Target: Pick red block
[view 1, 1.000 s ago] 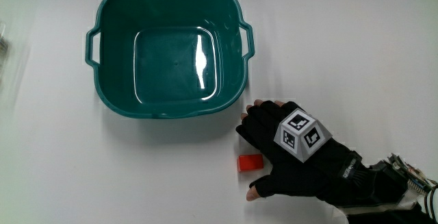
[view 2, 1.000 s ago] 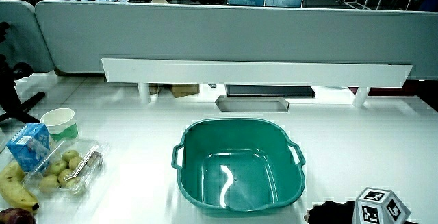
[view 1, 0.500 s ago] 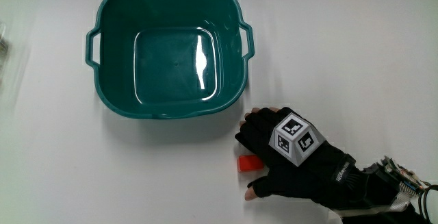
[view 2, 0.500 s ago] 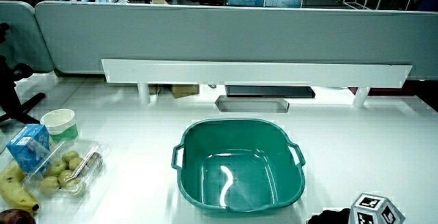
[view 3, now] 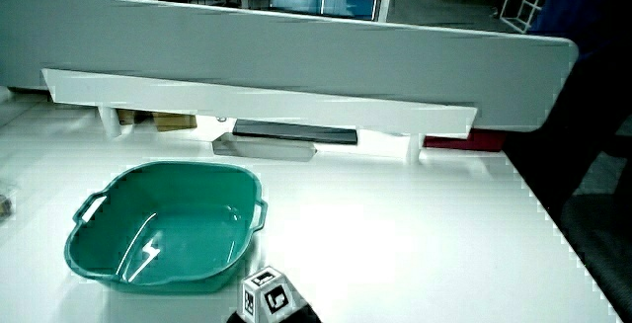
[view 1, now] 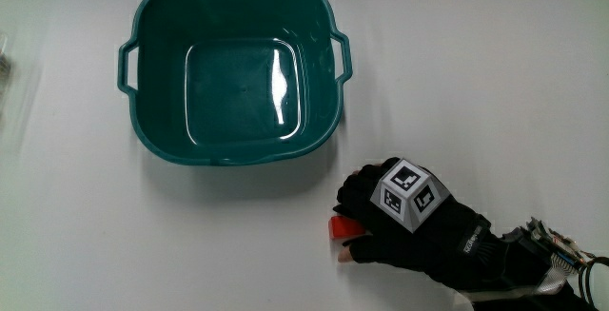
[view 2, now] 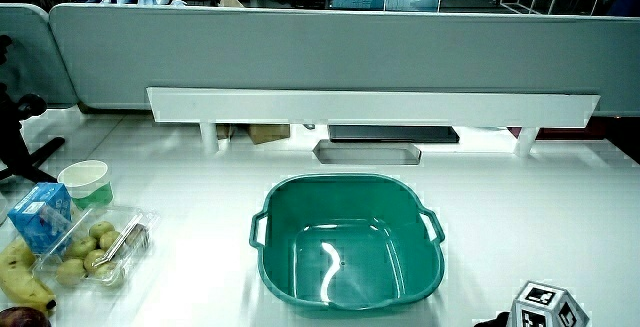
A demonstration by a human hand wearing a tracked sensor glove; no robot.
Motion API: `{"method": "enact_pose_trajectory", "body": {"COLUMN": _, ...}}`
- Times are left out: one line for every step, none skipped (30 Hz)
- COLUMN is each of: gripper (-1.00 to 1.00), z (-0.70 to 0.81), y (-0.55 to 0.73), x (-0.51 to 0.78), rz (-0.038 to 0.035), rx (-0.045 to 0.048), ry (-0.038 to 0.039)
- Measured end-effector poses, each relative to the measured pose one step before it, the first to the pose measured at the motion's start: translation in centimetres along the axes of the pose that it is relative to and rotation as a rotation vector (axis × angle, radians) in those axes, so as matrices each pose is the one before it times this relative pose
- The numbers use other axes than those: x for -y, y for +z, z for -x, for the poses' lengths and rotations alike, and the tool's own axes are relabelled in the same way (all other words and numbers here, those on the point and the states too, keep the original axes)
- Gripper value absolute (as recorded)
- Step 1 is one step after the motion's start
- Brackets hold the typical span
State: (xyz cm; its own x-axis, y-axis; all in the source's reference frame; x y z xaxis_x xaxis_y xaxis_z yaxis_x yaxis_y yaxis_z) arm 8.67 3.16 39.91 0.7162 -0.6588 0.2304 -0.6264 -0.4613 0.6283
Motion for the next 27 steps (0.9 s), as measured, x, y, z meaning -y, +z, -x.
{"method": "enact_pose_trajectory", "body": {"gripper": 0.54, "z": -0.038, "y": -0.163, "x": -0.065, "rz": -0.00115, "rx": 0.00093, "ry": 0.00026}}
{"method": "enact_pose_trajectory", "body": {"gripper": 0.57, "z": -0.029, "y": -0.090, "x": -0.043, "rz": 0.00160, "rx": 0.00032, "ry": -0.00194}}
{"method": "enact_pose_trajectory", "body": {"gripper": 0.59, "z": 0.069, "y": 0.121, "x": 0.034, "rz": -0.00346, "rx": -0.00124, "ry": 0.00841}}
{"method": "enact_pose_trajectory", "body": {"gripper": 0.62, "z": 0.062, "y": 0.139, "x": 0.025, "rz": -0.00475, "rx": 0.00623, "ry": -0.00484}}
{"method": "enact_pose_trajectory", "body": {"gripper": 0.65, "z": -0.029, "y": -0.172, "x": -0.105, "rz": 0.00604, "rx": -0.00344, "ry": 0.00507}}
{"method": "enact_pose_trajectory", "body": {"gripper": 0.68, "z": 0.060, "y": 0.143, "x": 0.062, "rz": -0.01033, "rx": -0.00163, "ry": 0.00120}}
{"method": "enact_pose_trajectory", "body": {"gripper": 0.70, "z": -0.021, "y": -0.023, "x": -0.010, "rz": 0.00519, "rx": -0.00304, "ry": 0.00157}}
{"method": "enact_pose_trajectory", "body": {"gripper": 0.73, "z": -0.021, "y": -0.028, "x": 0.001, "rz": -0.00051, "rx": 0.00432, "ry": -0.00205}}
{"method": "enact_pose_trajectory", "body": {"gripper": 0.76, "z": -0.017, "y": -0.024, "x": -0.015, "rz": 0.00006, "rx": 0.00031, "ry": -0.00367}}
{"method": "enact_pose_trajectory", "body": {"gripper": 0.78, "z": -0.074, "y": -0.204, "x": -0.124, "rz": 0.00514, "rx": -0.00219, "ry": 0.00456}}
{"method": "enact_pose_trajectory", "body": {"gripper": 0.81, "z": 0.072, "y": 0.221, "x": 0.088, "rz": -0.00632, "rx": 0.00122, "ry": -0.00316}}
{"method": "enact_pose_trajectory", "body": {"gripper": 0.84, "z": -0.009, "y": -0.037, "x": -0.025, "rz": -0.00083, "rx": 0.00412, "ry": -0.00451}}
{"method": "enact_pose_trajectory", "body": {"gripper": 0.86, "z": 0.038, "y": 0.064, "x": 0.024, "rz": 0.00272, "rx": 0.00125, "ry": 0.00559}}
{"method": "enact_pose_trajectory", "body": {"gripper": 0.89, "z": -0.043, "y": -0.068, "x": -0.021, "rz": -0.00134, "rx": -0.00192, "ry": -0.00233}}
{"method": "enact_pose_trajectory", "body": {"gripper": 0.92, "z": 0.054, "y": 0.053, "x": 0.055, "rz": -0.00316, "rx": 0.00959, "ry": 0.00495}}
{"method": "enact_pose_trajectory", "body": {"gripper": 0.95, "z": 0.050, "y": 0.059, "x": 0.076, "rz": -0.00934, "rx": 0.00277, "ry": 0.00253}}
{"method": "enact_pose_trajectory", "body": {"gripper": 0.97, "z": 0.038, "y": 0.080, "x": 0.054, "rz": -0.00385, "rx": 0.00233, "ry": 0.00044}}
{"method": "enact_pose_trajectory", "body": {"gripper": 1.00, "z": 0.063, "y": 0.144, "x": 0.062, "rz": -0.00310, "rx": 0.00405, "ry": 0.00077}}
{"method": "enact_pose_trajectory", "body": {"gripper": 1.00, "z": -0.001, "y": -0.014, "x": -0.005, "rz": 0.00349, "rx": 0.00175, "ry": 0.00044}}
{"method": "enact_pose_trajectory", "body": {"gripper": 1.00, "z": 0.013, "y": 0.097, "x": 0.049, "rz": -0.00332, "rx": 0.00573, "ry": 0.00320}}
{"method": "enact_pose_trajectory", "body": {"gripper": 1.00, "z": 0.025, "y": 0.222, "x": 0.112, "rz": -0.00634, "rx": 0.00117, "ry": 0.00104}}
{"method": "enact_pose_trajectory", "body": {"gripper": 1.00, "z": 0.012, "y": 0.092, "x": 0.071, "rz": -0.00513, "rx": 0.00441, "ry": -0.00108}}
{"method": "enact_pose_trajectory", "body": {"gripper": 1.00, "z": 0.019, "y": 0.103, "x": 0.101, "rz": -0.00701, "rx": 0.00388, "ry": 0.00627}}
{"method": "enact_pose_trajectory", "body": {"gripper": 1.00, "z": -0.069, "y": 0.056, "x": 0.073, "rz": -0.00015, "rx": -0.01266, "ry": 0.00285}}
{"method": "enact_pose_trajectory", "body": {"gripper": 1.00, "z": -0.015, "y": 0.156, "x": 0.113, "rz": -0.00750, "rx": 0.00461, "ry": 0.00021}}
{"method": "enact_pose_trajectory", "body": {"gripper": 1.00, "z": -0.092, "y": 0.041, "x": 0.046, "rz": 0.00157, "rx": -0.00509, "ry": 0.00260}}
{"method": "enact_pose_trajectory", "body": {"gripper": 1.00, "z": -0.013, "y": 0.442, "x": 0.201, "rz": -0.01443, "rx": -0.01319, "ry": 0.00187}}
